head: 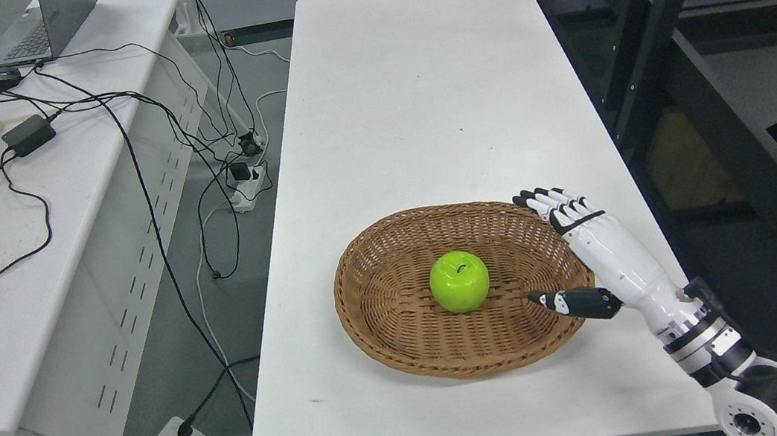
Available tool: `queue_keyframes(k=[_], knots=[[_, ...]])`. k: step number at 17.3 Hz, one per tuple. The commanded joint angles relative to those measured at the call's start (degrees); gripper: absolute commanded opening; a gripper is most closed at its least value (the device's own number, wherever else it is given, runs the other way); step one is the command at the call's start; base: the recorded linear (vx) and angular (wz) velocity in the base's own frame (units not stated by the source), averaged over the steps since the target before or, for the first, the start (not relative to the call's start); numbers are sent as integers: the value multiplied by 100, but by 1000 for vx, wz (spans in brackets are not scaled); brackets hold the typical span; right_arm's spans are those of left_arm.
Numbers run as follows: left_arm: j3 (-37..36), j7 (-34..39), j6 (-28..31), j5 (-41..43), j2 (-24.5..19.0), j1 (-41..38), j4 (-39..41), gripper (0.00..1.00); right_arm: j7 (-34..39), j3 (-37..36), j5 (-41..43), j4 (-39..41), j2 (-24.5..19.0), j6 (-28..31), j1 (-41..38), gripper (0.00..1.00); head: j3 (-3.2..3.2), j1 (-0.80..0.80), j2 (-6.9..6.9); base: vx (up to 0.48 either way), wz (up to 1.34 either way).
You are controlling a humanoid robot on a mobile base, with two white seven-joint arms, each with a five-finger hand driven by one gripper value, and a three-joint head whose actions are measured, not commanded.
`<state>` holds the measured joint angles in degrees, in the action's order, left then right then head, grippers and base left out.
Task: Place green apple on left shelf middle layer
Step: 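Reach the right hand over the green apple in the basket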
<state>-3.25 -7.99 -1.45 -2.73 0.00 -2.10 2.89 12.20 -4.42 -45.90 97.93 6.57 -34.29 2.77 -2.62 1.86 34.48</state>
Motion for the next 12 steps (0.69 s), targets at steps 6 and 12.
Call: queue_keyframes(k=[6, 12], knots=[[0, -1, 4, 0, -100, -1, 1, 100, 757, 1206, 268, -28, 63, -536, 311, 100, 0, 0, 0, 70, 42], [0, -1, -4, 0, -100, -1, 1, 100, 1013, 1822, -682, -685, -454, -183, 706, 100, 0, 0, 0, -7, -1]])
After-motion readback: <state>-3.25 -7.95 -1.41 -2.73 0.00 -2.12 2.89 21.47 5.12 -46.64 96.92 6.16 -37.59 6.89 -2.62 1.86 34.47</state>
